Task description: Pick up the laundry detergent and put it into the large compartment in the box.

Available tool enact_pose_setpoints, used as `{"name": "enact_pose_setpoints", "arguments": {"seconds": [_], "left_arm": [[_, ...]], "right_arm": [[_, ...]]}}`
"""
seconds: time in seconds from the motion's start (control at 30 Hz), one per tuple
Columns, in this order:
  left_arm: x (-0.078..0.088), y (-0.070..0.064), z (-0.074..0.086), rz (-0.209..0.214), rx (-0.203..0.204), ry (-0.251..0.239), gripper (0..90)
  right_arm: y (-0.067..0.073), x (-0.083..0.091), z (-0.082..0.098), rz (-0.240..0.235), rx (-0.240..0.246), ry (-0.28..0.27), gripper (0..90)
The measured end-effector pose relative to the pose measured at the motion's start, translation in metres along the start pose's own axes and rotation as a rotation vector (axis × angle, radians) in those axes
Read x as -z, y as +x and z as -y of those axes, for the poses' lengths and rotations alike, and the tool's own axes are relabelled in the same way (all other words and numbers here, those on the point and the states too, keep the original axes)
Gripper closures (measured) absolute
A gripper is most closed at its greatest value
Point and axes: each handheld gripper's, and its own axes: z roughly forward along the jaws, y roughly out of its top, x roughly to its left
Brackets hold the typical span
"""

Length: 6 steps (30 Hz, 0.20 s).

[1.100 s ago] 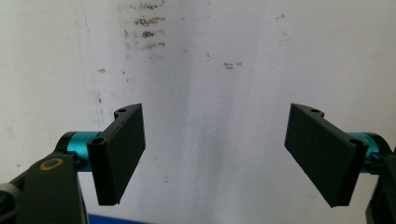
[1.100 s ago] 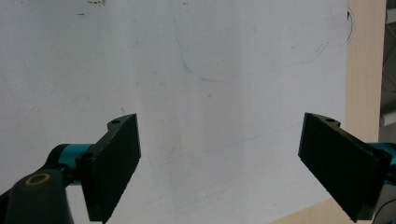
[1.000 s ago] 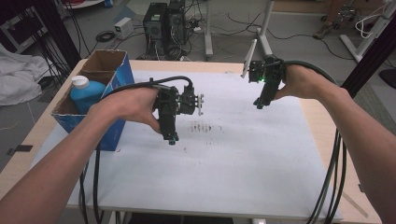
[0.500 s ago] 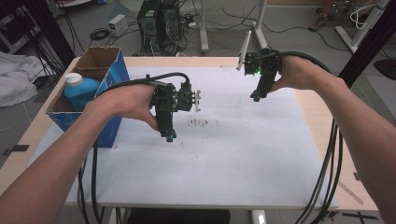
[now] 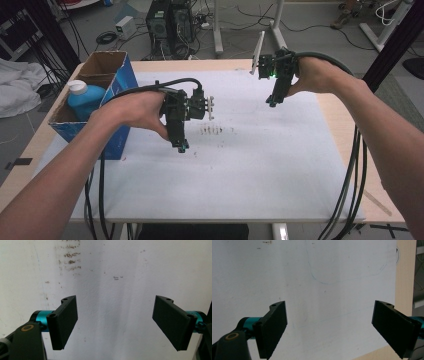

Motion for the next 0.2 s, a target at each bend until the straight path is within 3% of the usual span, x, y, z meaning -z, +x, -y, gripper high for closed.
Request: {"name": "enact_pose_setpoints", "arguments": {"seconds": [0.2], "left_arm": [[0.0010,0.0011,0.0000,0.000,0.003,-0.008,20.4]], "right_arm": [[-0.0015,0.0011,0.0009,-0.001,-0.010,-0.014,12.1]]}}
